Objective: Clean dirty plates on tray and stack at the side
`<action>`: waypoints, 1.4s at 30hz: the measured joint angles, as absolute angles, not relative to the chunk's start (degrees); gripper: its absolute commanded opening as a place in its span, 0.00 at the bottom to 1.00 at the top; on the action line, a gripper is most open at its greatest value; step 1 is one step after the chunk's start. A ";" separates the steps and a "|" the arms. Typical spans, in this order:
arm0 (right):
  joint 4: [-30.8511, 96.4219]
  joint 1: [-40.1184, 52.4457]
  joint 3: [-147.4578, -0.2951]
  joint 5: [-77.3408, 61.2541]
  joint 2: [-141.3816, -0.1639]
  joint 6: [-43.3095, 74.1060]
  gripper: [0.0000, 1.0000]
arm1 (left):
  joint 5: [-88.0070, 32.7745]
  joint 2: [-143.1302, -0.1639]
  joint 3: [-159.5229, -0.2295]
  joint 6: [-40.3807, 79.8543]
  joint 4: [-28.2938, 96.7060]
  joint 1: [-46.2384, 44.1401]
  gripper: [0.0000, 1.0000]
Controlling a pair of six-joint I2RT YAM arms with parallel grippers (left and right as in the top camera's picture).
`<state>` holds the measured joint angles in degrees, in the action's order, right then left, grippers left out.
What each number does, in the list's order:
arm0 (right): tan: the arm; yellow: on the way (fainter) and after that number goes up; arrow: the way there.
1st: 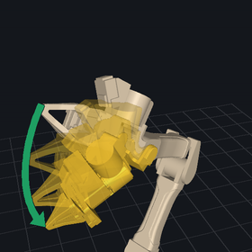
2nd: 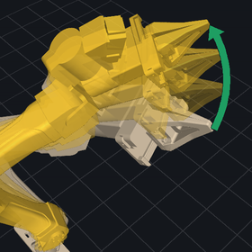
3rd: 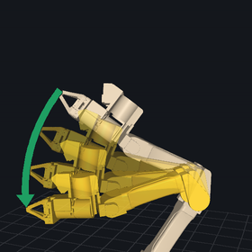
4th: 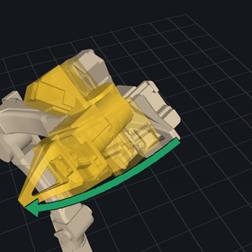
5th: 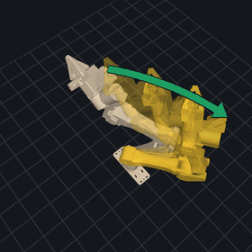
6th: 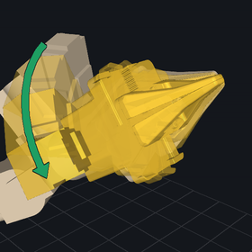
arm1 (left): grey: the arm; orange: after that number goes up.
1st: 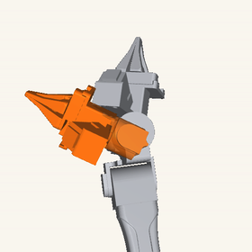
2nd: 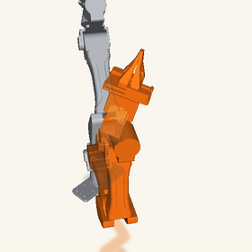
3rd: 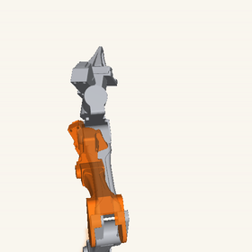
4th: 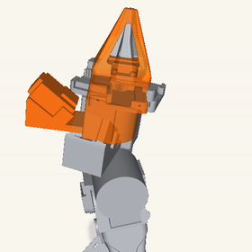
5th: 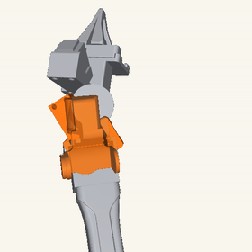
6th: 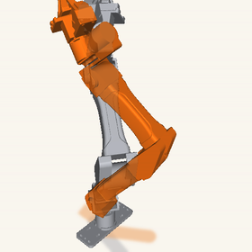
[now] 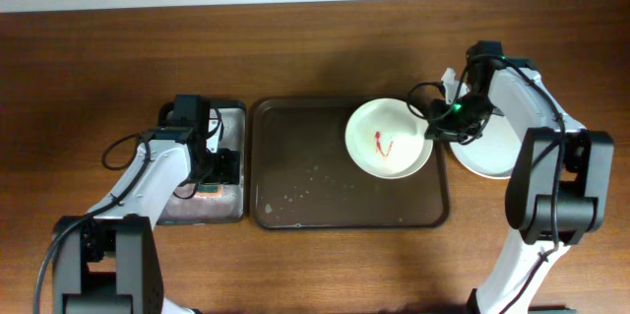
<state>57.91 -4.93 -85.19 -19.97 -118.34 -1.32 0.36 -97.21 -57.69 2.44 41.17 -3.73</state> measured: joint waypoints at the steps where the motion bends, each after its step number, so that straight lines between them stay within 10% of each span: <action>1: 57.93 -4.36 -85.17 -19.90 -118.34 -1.26 0.20 | 0.36 -97.21 -57.69 2.44 41.17 -3.73 0.86; 10: 59.42 4.03 -80.23 -19.81 -118.37 0.93 0.06 | 0.38 -97.21 -57.69 2.44 41.15 -3.73 0.86; 18: 60.10 5.63 -81.21 -20.01 -118.37 1.19 0.31 | 0.36 -97.21 -57.69 2.44 41.17 -3.73 0.87; 28: 56.29 6.48 -82.56 -19.99 -118.37 1.21 0.36 | 0.36 -97.21 -57.69 2.44 41.17 -3.73 0.87; 32: 53.25 8.16 -80.34 -20.12 -118.37 1.23 0.04 | 0.36 -97.21 -57.69 2.44 41.17 -3.73 0.87; 42: 52.40 8.32 -79.96 -20.60 -118.37 19.42 0.04 | 0.38 -97.21 -57.69 2.44 41.19 -3.73 0.86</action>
